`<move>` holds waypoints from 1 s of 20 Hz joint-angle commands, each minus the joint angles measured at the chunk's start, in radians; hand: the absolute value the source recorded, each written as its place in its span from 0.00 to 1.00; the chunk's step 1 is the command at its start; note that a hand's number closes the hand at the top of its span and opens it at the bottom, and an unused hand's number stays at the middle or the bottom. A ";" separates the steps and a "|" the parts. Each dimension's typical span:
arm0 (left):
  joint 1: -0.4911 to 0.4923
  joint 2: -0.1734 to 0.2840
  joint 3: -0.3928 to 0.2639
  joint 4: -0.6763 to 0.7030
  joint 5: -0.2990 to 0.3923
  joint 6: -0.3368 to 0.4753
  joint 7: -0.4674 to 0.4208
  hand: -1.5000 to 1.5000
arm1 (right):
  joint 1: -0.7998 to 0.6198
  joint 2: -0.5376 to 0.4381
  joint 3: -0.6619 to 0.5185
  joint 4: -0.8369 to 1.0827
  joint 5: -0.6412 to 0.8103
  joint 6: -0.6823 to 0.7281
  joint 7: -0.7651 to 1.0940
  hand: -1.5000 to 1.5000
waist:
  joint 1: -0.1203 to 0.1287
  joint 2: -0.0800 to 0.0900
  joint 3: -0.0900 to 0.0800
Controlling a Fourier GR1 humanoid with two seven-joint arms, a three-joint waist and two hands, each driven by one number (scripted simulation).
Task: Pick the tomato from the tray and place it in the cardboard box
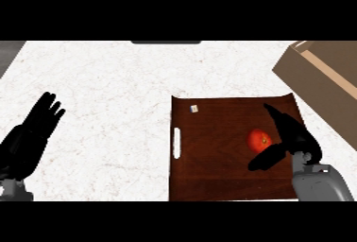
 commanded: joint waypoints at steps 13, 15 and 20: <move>-0.020 -0.040 0.018 0.000 -0.038 -0.021 0.018 0.50 | 0.003 0.083 0.026 0.055 0.152 -0.059 -0.090 1.00 | 0.000 -0.001 0.000; -0.066 -0.047 0.007 0.023 -0.058 -0.002 0.025 0.50 | 0.022 0.063 0.014 0.153 0.182 -0.132 -0.230 1.00 | 0.000 0.001 0.000; -0.024 -0.013 0.084 0.039 0.005 -0.082 -0.006 0.50 | 0.004 0.057 -0.026 0.173 0.180 -0.102 -0.261 1.00 | 0.000 0.000 0.000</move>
